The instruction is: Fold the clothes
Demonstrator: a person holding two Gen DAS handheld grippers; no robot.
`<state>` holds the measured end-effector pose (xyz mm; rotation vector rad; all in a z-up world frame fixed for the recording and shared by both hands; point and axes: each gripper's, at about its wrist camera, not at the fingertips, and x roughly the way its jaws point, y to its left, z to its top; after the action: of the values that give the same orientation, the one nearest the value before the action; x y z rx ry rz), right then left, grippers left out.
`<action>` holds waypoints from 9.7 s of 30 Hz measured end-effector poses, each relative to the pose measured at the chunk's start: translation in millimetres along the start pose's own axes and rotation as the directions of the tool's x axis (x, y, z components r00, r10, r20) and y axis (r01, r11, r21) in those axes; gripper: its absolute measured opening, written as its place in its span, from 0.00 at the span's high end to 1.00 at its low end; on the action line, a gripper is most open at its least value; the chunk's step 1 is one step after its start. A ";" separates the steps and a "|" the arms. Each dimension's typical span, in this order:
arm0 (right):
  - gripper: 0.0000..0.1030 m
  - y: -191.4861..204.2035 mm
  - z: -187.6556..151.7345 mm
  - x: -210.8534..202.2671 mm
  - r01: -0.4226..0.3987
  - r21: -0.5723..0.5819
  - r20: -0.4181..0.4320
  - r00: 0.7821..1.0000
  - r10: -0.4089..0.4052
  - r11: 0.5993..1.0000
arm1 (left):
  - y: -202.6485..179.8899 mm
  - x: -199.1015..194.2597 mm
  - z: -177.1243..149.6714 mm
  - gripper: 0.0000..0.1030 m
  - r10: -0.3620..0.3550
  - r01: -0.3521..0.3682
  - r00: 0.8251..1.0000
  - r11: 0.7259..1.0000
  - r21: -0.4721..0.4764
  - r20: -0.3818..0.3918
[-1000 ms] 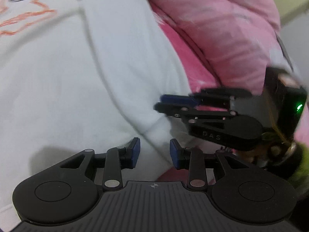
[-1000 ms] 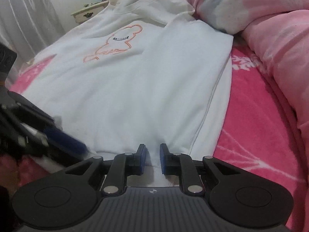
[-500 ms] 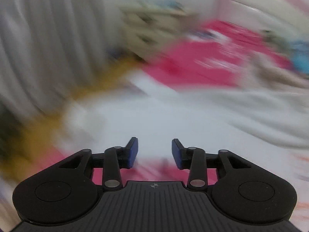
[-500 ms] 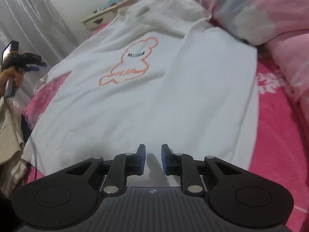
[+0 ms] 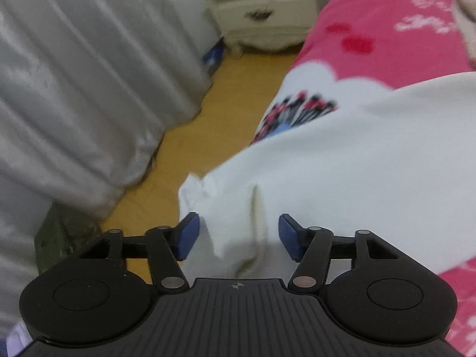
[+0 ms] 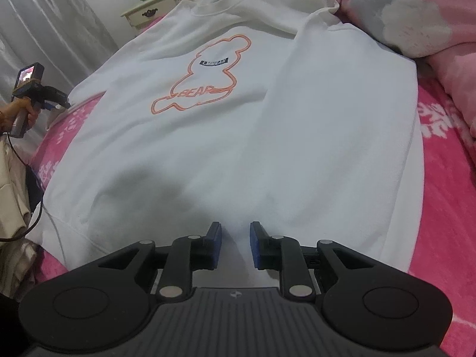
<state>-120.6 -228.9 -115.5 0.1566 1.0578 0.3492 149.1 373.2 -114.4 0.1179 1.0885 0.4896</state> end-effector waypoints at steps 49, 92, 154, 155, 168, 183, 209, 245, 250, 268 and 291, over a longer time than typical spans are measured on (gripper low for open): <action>0.76 102.4 45.8 -9.6 -0.244 -0.229 -0.284 0.943 0.175 0.942 | -117.1 -280.4 -268.9 0.97 -0.693 0.511 0.709 0.375 0.774 -0.132; 0.99 165.3 67.7 110.0 -0.488 -0.047 -0.178 0.863 0.473 0.872 | -93.3 -186.9 -213.4 0.99 -0.554 0.597 0.790 0.792 0.124 -0.263; 0.41 168.7 358.9 301.3 -0.011 0.297 -0.395 0.909 0.133 0.955 | -141.1 -99.6 -50.9 0.93 -0.730 0.666 0.669 0.673 0.320 0.143; 0.42 166.9 357.4 301.5 -0.017 0.295 -0.394 0.909 0.138 0.955 | -145.5 -110.8 -57.2 0.93 -0.735 0.641 0.657 0.663 0.386 0.172; 0.94 122.3 331.2 253.8 -0.181 0.228 -0.193 0.955 0.227 0.957 | -136.2 -149.6 -99.4 0.67 -0.797 0.579 0.597 0.507 0.639 0.091; 0.94 93.2 317.8 231.9 -0.320 0.289 -0.064 0.934 0.351 0.902 | -122.1 -115.1 -54.3 0.61 -0.795 0.688 0.605 0.551 0.472 0.047; 0.90 153.3 327.1 296.4 -0.277 0.391 -0.007 0.953 0.304 0.878 | -79.4 -41.4 -35.2 0.98 -0.734 0.746 0.665 0.661 -0.079 0.137; 0.62 27.1 253.0 26.7 0.052 -0.366 0.288 0.956 0.060 0.929 | -138.6 -123.7 -2.3 0.56 -0.652 0.656 0.735 0.753 0.050 0.183; 0.59 27.6 284.7 37.1 0.201 -0.479 0.356 0.934 -0.020 0.854 | -188.0 -126.8 36.6 0.45 -0.733 0.745 0.652 0.667 0.013 0.193; 0.96 19.4 309.9 90.6 0.200 -0.478 0.219 0.970 -0.105 0.855 | -288.4 -110.4 70.9 0.99 -0.771 0.770 0.623 0.634 0.071 0.130; 0.99 19.0 325.6 92.2 0.437 -0.342 0.591 0.788 -0.171 0.832 | -262.9 -151.3 63.6 1.00 -0.632 0.778 0.575 0.619 -0.109 0.520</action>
<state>200.5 -165.3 -27.7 -0.3446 0.3958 0.2215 233.7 82.8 -46.6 -0.4987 0.5072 -0.1236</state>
